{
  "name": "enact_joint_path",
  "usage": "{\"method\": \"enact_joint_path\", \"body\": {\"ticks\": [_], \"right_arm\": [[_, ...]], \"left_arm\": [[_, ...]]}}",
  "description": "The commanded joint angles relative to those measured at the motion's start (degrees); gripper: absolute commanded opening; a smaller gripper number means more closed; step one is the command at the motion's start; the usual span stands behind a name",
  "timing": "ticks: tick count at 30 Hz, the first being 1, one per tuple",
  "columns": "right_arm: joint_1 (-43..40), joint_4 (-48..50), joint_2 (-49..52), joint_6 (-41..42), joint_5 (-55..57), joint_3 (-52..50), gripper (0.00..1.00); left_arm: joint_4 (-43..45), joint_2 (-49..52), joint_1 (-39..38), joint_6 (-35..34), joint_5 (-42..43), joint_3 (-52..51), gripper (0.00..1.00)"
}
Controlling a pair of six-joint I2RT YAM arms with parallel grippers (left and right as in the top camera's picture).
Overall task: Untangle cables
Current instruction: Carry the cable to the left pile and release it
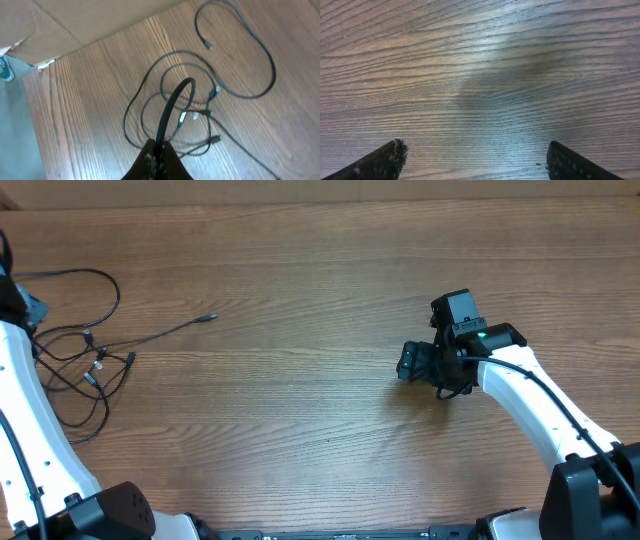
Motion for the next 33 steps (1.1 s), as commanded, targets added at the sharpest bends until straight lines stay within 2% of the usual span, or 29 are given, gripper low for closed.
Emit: {"method": "enact_joint_path", "body": {"ticks": [1,9,20,31,32,33], "right_arm": [[-0.22,0.09,-0.37,-0.15,0.50,-0.24,0.88],[-0.22,0.11,-0.37,-0.15,0.50,-0.24,0.88],[-0.22,0.11,-0.37,-0.13,0.48,-0.24,0.88],[-0.22,0.09,-0.37,-0.13,0.48,-0.24,0.88],[-0.22,0.09,-0.37,-0.13,0.48,-0.24,0.88],[-0.22,0.11,-0.37,-0.13,0.48,-0.24,0.88]], "left_arm": [[1.84,-0.90,1.75,0.48,-0.26,1.31,0.04],[6.14,-1.42,5.53,-0.85,-0.02,1.40,0.04],[13.92,-1.40,5.95,-0.81,-0.07,1.38,0.04],[14.71,-1.36,5.92,-1.03,0.00,1.38,0.04],[14.67,-1.33,5.92,-1.05,0.02,1.36,0.05],[14.53,-1.33,5.92,-1.01,0.26,1.36,0.23]]}}
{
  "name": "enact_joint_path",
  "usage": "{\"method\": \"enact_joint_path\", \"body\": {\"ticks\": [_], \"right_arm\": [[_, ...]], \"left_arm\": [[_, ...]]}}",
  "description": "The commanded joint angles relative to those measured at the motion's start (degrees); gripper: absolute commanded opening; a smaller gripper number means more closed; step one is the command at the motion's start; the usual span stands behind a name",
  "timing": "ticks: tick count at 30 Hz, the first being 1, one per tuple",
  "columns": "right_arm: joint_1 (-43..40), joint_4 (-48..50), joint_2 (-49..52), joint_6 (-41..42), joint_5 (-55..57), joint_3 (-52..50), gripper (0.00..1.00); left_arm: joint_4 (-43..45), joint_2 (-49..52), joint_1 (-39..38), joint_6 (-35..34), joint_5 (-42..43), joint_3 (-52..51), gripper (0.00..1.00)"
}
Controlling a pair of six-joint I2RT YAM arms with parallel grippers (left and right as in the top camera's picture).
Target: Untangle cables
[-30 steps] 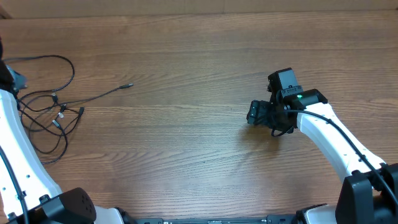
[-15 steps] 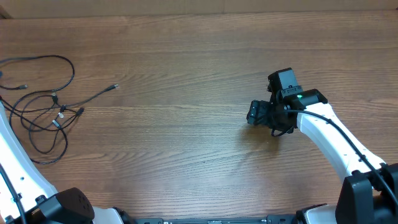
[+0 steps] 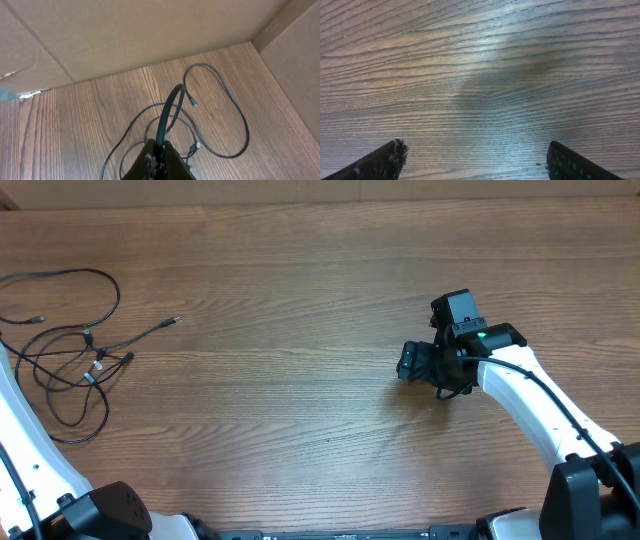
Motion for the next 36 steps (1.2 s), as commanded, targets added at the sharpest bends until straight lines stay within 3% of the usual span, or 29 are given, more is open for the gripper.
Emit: {"method": "enact_joint_path", "body": {"ticks": [1,2,3,6,15,24,32,36], "right_arm": [[-0.22,0.15,-0.37,-0.13,0.50,-0.26,0.88],[-0.22,0.17,-0.37,-0.13,0.50,-0.26,0.88],[-0.22,0.20,-0.37,-0.13,0.50,-0.26,0.88],[-0.22,0.15,-0.37,-0.13,0.52,-0.26,0.88],[-0.22,0.17,-0.37,-0.13,0.50,-0.26,0.88],[-0.22,0.52,-0.37,-0.13,0.48,-0.26,0.92],[-0.11,0.61,-0.37,-0.11,-0.61,-0.26,1.00],[-0.11,0.55,-0.37,-0.11,-1.20,-0.26,1.00]], "left_arm": [[-0.02,-1.31,0.02,-0.90,0.33,1.36,0.40],[-0.22,-1.29,-0.02,-0.74,0.96,1.36,0.57],[-0.50,-1.29,-0.02,-0.46,1.75,1.33,0.66],[-1.33,-1.29,-0.02,-0.48,3.74,1.20,0.75],[-2.19,-1.27,-0.02,-0.46,11.58,1.16,0.83],[-3.63,0.33,-2.01,0.00,26.84,0.02,0.96],[-3.69,6.58,-10.14,10.91,42.77,-0.83,1.00],[-4.87,10.32,-16.35,16.46,44.89,-0.83,1.00]]}}
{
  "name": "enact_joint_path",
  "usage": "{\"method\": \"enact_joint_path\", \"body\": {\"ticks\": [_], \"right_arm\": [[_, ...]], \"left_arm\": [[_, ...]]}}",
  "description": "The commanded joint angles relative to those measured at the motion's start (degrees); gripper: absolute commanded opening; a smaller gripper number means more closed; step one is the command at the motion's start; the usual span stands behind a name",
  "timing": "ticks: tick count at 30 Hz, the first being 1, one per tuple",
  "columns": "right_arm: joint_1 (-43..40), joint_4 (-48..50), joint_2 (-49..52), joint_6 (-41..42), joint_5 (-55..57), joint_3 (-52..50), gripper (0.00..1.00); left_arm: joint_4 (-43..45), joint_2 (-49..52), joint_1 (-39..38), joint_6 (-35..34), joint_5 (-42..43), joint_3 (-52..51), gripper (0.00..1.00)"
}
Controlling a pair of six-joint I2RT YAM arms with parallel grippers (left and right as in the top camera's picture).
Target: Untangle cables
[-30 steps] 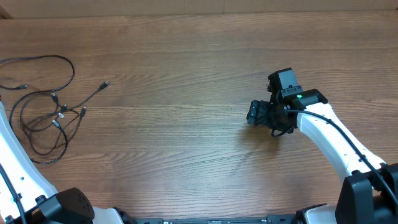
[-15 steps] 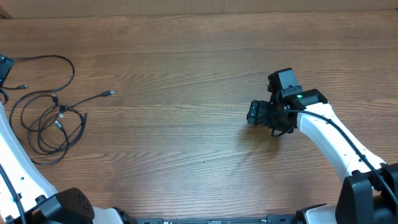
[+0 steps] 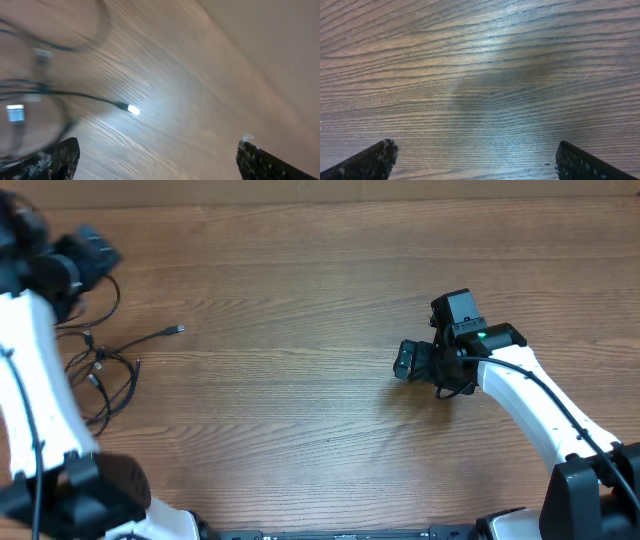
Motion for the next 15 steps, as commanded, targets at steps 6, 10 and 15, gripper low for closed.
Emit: {"method": "enact_joint_path", "body": {"ticks": [6,10,15], "right_arm": [[-0.11,0.35,-0.37,-0.13,-2.40,-0.24,1.00],[-0.13,1.97,-0.39,-0.13,-2.38,-0.22,1.00],[-0.17,6.95,-0.39,-1.44,-2.67,0.72,1.00]], "left_arm": [[-6.38,7.32,-13.57,13.88,5.46,-0.70,1.00],[-11.72,8.87,-18.73,15.04,2.34,-0.70,1.00],[-18.12,9.16,-23.54,14.99,-4.63,-0.70,1.00]]}}
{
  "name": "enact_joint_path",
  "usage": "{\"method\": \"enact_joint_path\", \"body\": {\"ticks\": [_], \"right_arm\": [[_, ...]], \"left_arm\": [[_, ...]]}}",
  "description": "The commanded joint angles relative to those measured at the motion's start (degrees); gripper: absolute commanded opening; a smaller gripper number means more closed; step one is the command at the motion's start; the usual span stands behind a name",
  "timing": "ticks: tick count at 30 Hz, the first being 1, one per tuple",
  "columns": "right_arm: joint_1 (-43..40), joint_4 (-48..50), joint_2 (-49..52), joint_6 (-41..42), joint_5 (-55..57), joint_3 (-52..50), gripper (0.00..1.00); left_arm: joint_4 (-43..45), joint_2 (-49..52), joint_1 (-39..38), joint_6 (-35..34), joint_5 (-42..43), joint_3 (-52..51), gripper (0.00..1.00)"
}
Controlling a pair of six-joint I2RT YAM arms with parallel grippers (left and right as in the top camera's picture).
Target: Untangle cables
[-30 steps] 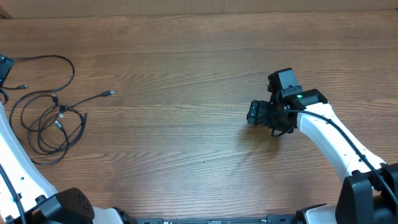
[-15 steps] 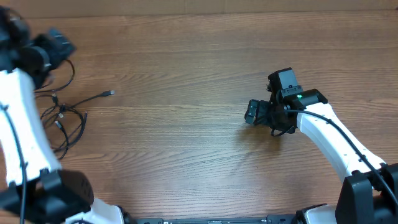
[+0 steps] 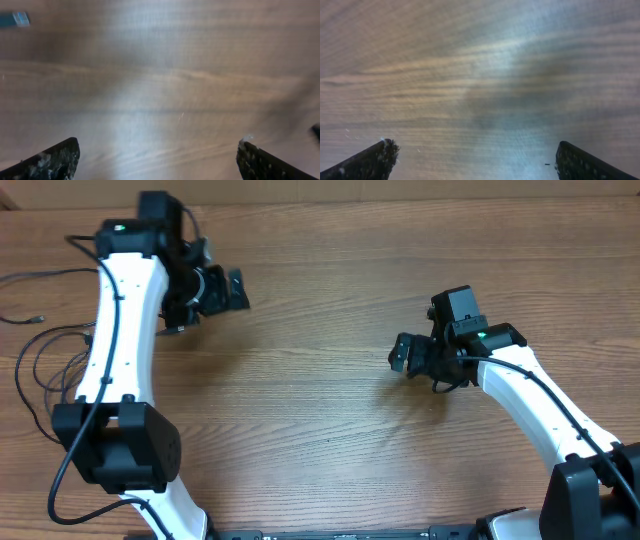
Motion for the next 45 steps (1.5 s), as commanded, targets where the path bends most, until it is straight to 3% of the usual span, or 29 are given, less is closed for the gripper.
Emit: {"method": "enact_joint_path", "body": {"ticks": [1,11,19,27,32,40,45], "right_arm": [[-0.17,1.18,-0.39,-3.06,-1.51,1.60,1.00],[-0.24,-16.61,-0.42,-7.58,4.28,18.60,1.00],[-0.22,-27.17,-0.61,-7.17,4.70,19.37,1.00],[0.04,-36.85,-2.03,-3.34,8.15,18.08,1.00],[1.36,-34.75,-8.59,-2.78,9.62,13.03,1.00],[2.12,-21.35,-29.35,-2.84,10.14,-0.35,1.00],[2.10,-13.55,-41.88,-5.05,11.32,-4.98,1.00]], "left_arm": [[-2.71,0.28,-2.32,1.86,-5.42,-0.04,1.00],[-15.28,0.28,-3.54,1.84,-7.32,-0.04,1.00],[-15.58,-3.69,-4.20,1.88,-6.75,-5.14,1.00],[-14.67,-16.46,-5.03,0.61,-11.78,-17.51,1.00],[-7.10,-28.70,-5.05,0.55,-11.76,-24.04,1.00],[8.55,-52.89,-5.05,0.37,-13.81,-36.63,1.00],[13.22,-63.34,-5.03,0.11,-15.85,-41.13,1.00]]}}
